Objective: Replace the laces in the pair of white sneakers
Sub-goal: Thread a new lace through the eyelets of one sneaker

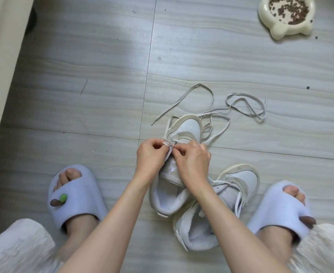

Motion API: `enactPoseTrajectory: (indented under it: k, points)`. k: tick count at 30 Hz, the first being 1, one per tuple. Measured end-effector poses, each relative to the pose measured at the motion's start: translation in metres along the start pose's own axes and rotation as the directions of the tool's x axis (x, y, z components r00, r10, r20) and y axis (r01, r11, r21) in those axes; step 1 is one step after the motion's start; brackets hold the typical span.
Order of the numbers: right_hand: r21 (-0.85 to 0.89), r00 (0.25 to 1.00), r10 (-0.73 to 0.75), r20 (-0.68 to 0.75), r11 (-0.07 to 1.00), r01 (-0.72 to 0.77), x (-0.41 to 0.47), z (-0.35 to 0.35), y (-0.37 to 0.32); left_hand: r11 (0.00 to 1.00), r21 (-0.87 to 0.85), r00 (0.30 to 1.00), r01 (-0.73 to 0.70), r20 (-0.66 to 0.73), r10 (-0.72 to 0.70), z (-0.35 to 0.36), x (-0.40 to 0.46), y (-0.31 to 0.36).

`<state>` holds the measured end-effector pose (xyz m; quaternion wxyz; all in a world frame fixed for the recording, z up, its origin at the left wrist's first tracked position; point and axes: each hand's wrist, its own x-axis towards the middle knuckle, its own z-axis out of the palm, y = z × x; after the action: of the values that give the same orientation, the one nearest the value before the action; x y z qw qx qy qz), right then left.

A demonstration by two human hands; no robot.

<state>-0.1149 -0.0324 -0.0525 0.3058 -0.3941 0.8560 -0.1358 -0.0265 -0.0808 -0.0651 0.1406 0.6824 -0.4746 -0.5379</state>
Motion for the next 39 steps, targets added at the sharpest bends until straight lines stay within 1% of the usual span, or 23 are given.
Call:
enactPoseTrajectory:
  k: [1,3,6,7,9,10,14,18,21,23,25,27,28,29,30,31,32,33,34,35,36,37,39]
  points:
    - [0.034,1.0,-0.002,-0.01,0.999,0.002,0.0,0.001,0.0,0.998,-0.052,0.999,0.045,0.018,-0.044,-0.001,0.002,0.0]
    - [0.099,0.999,-0.017,-0.034,0.995,0.02,0.0,0.003,0.001,0.972,-0.218,0.993,0.086,0.093,-0.067,-0.009,0.007,0.006]
    - [0.188,0.999,-0.031,-0.042,0.982,0.038,0.001,0.003,0.004,0.854,-0.504,0.96,0.133,0.279,0.016,-0.037,0.014,0.022]
    - [0.209,0.999,-0.035,-0.036,0.977,0.042,0.001,0.002,0.005,0.8,-0.583,0.956,0.142,0.292,0.043,-0.048,0.017,0.026]
    - [0.236,0.999,-0.048,-0.025,0.97,0.052,0.001,0.0,0.007,0.69,-0.712,0.966,0.13,0.248,0.075,-0.068,0.021,0.034]
    - [0.24,0.998,-0.06,-0.021,0.969,0.063,0.001,-0.001,0.008,0.658,-0.747,0.974,0.097,0.207,0.091,-0.076,0.023,0.038]
    - [0.237,0.996,-0.086,-0.014,0.968,0.087,0.004,-0.003,0.01,0.598,-0.799,0.983,-0.065,0.053,0.177,-0.103,0.022,0.064]
    - [0.23,0.998,-0.06,0.01,0.972,0.056,0.006,-0.005,0.008,0.469,-0.876,0.969,-0.115,0.004,0.246,-0.118,0.024,0.08]
    - [0.265,0.998,-0.058,0.013,0.963,0.052,0.005,-0.01,0.008,0.455,-0.885,0.986,-0.096,-0.021,0.168,-0.119,0.027,0.072]
    - [0.267,0.995,-0.085,-0.05,0.959,0.096,0.003,-0.015,0.006,0.43,-0.9,0.994,-0.078,-0.037,0.104,-0.12,0.029,0.062]
    - [0.229,0.982,-0.134,-0.135,0.96,0.163,0.002,-0.023,0.0,0.374,-0.925,0.998,-0.06,-0.044,0.053,-0.123,0.029,0.049]
    - [0.35,0.978,-0.13,-0.161,0.919,0.18,0.002,-0.032,-0.007,0.313,-0.948,0.998,-0.055,-0.055,0.007,-0.129,0.027,0.034]
    - [0.468,0.986,-0.089,-0.141,0.872,0.145,0.003,-0.037,-0.01,0.295,-0.954,0.998,-0.054,-0.063,-0.022,-0.131,0.026,0.027]
    - [0.612,0.995,-0.027,-0.091,0.787,0.078,0.004,-0.042,-0.013,0.287,-0.957,0.996,-0.051,-0.07,-0.057,-0.132,0.026,0.021]
    - [0.761,0.999,0.033,-0.01,0.649,-0.013,0.006,-0.046,-0.015,0.287,-0.957,0.993,-0.04,-0.07,-0.095,-0.132,0.025,0.015]
    - [0.874,0.993,0.071,0.091,0.472,-0.114,0.006,-0.05,-0.016,0.298,-0.954,0.991,-0.013,-0.053,-0.124,-0.131,0.026,0.011]
    - [0.936,0.98,0.081,0.181,0.291,-0.197,0.006,-0.053,-0.017,0.333,-0.942,0.991,0.032,-0.015,-0.136,-0.13,0.025,0.009]
    - [0.957,0.966,0.072,0.248,0.135,-0.256,0.007,-0.058,-0.017,0.405,-0.91,0.991,0.094,0.046,-0.128,-0.128,0.025,0.007]
    - [0.955,0.954,0.051,0.296,0.013,-0.297,0.008,-0.062,-0.017,0.521,-0.839,0.987,0.158,0.121,-0.104,-0.125,0.025,0.006]
    - [0.942,0.944,0.022,0.329,-0.074,-0.327,0.01,-0.066,-0.017,0.664,-0.721,0.977,0.196,0.199,-0.072,-0.122,0.023,0.007]
    - [0.927,0.935,-0.009,0.356,-0.126,-0.354,0.012,-0.069,-0.018,0.788,-0.582,0.961,0.201,0.274,-0.043,-0.118,0.021,0.008]
    - [0.912,0.924,-0.037,0.38,-0.15,-0.381,0.012,-0.071,-0.02,0.869,-0.457,0.941,0.186,0.338,-0.024,-0.113,0.019,0.01]
    - [0.886,0.901,-0.091,0.424,-0.164,-0.434,0.011,-0.073,-0.026,0.932,-0.327,0.9,0.158,0.436,0.0,-0.105,0.016,0.016]
